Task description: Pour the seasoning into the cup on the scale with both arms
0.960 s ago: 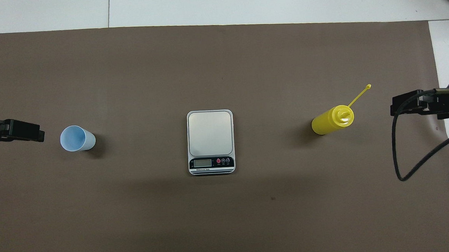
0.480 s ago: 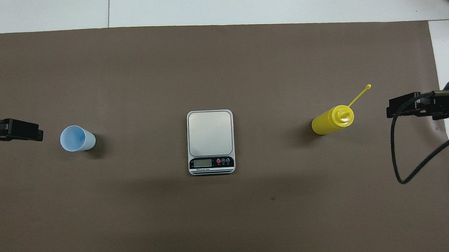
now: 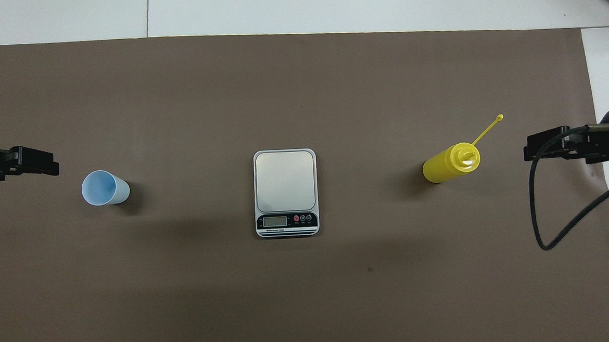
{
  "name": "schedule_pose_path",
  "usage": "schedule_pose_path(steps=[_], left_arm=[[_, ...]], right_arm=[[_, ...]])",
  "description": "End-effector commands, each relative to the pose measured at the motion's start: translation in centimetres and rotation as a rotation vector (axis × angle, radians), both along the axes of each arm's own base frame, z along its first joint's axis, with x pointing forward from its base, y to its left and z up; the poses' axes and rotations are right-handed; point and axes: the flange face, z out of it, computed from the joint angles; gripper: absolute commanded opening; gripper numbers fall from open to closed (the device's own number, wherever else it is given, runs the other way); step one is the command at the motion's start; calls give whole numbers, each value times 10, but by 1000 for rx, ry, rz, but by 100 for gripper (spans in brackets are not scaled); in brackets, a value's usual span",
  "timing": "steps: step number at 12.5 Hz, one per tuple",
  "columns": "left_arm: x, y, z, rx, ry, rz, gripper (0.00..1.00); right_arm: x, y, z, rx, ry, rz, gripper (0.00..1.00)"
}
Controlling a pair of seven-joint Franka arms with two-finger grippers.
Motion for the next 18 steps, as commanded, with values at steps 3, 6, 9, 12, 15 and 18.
schedule_pose_path(steps=[3,6,9,12,15,18], left_arm=[[4,28,-83,11,-47,59,100],[-6,43,-136,15,-72,94,100],[-5,38,-168,11,-64,94,100],[-12,31,-193,8,-43,128,100],[-17,29,-200,9,-33,133,100],[-20,20,-206,8,-32,166,45]], right_arm=[[-10,-1,-3,5,-7,-5,100],[-13,-1,-7,-3,1,-5,100],[-15,-2,-8,-2,6,-23,100],[-16,-2,-8,-1,11,-45,100],[-16,-1,-8,-1,12,-52,100],[-17,-1,-7,-1,13,-56,100]])
